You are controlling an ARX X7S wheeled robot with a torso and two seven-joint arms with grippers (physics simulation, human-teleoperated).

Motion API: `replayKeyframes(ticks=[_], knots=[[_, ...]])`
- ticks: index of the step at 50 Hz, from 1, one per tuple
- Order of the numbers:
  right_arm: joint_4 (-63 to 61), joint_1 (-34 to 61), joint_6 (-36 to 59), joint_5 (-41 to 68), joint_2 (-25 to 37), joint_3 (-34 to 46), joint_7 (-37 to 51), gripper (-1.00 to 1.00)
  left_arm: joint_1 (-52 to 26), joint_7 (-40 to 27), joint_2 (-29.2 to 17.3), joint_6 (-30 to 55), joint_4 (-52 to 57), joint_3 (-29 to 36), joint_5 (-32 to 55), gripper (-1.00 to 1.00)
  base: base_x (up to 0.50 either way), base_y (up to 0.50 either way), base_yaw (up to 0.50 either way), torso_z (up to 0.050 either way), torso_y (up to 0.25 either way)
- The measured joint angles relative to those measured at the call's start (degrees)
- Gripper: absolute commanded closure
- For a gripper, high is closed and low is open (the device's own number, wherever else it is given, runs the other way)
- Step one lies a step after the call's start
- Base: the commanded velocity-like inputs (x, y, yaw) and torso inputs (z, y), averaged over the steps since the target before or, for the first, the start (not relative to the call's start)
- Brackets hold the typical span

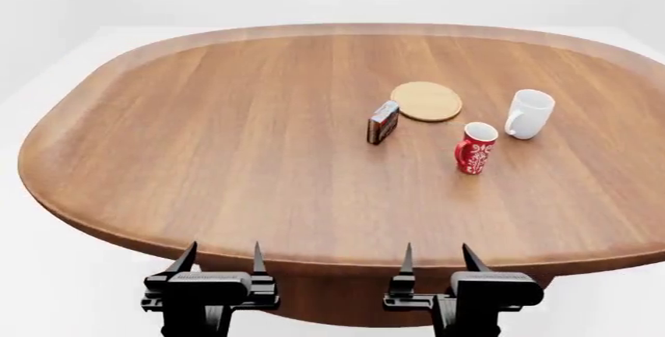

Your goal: Put the chocolate pudding to the left of the plate.

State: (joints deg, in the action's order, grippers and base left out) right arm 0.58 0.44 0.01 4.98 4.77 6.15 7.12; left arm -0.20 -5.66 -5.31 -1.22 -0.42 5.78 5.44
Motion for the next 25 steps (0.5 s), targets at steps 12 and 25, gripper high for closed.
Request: replayKeyframes(ticks=[12,25], knots=[[-2.26,-0.39,1.97,0.87,0.85,0.73,1.49,-1.0,0.12,-0.77,-0.89,1.75,1.73,0.75,1.26,-1.0,0.0,0.0,0.0,0.0,0.0],[-11.28,-1.81,9.35,2.2,2.76,2.07,2.21,-1.0,1.67,-1.94,-2.67,8.36,10.66,0.73,3.66,-1.0,0.27,0.0,0.0,0.0,0.0]])
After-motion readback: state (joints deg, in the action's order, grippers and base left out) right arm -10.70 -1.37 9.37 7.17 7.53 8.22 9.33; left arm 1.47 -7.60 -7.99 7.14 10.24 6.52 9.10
